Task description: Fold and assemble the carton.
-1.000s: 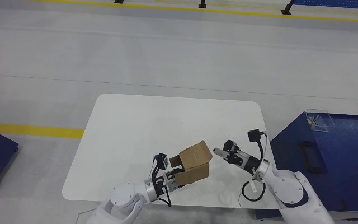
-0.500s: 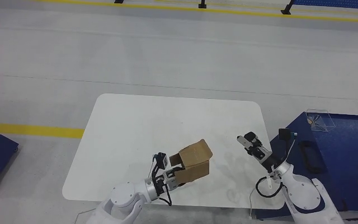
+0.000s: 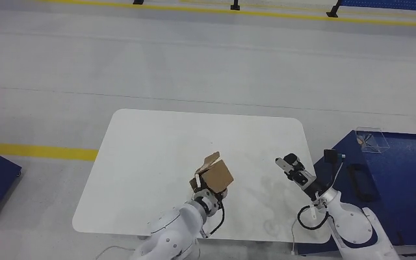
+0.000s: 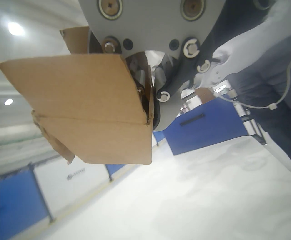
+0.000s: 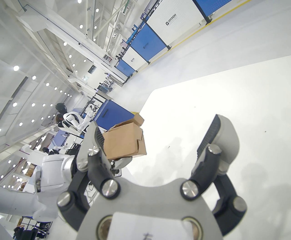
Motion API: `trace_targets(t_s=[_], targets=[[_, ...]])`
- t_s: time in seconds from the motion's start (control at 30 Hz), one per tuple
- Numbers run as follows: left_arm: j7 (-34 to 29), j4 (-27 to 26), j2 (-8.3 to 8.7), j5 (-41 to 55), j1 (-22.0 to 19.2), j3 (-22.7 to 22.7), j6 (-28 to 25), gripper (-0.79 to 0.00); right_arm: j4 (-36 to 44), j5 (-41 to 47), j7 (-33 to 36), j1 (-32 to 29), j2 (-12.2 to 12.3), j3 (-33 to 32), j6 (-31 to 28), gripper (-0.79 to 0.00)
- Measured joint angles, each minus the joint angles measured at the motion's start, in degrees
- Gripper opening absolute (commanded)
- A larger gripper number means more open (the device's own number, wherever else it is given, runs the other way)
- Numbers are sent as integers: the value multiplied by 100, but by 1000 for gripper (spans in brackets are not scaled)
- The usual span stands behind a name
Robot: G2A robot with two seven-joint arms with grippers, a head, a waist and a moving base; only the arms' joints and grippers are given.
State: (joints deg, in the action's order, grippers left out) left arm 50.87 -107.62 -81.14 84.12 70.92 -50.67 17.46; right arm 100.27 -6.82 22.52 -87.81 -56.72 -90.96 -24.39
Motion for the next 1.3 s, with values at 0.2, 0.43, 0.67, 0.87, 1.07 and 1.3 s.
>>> trace_targets(t_s=[0.2,0.43,0.67,0.87,1.07,1.3], targets=[[2012,840,-363,775,-757,395,-1562,-785,25,-164,-23,-42,-17,45,198,0],[3258,2172,-752,1397,-1514,750,-2655,-733,9,-129,-35,-104,-30,-1,183,0],[2917,3225,-1063,1670,-2175,985,-2718,0,10,-128,-34,-104,-30,-2,183,0],[3046,2387,-968,1085,-1850,833,-2310,0,10,-128,-34,-104,-30,-2,183,0],[2462,-115,-438,-245,-340,7,-638,0,10,-128,-34,-104,-30,-2,183,0],[-834,-1220,154,-1535,1115,-1338,2180,0,10,-128,-34,-104,-30,-2,183,0]])
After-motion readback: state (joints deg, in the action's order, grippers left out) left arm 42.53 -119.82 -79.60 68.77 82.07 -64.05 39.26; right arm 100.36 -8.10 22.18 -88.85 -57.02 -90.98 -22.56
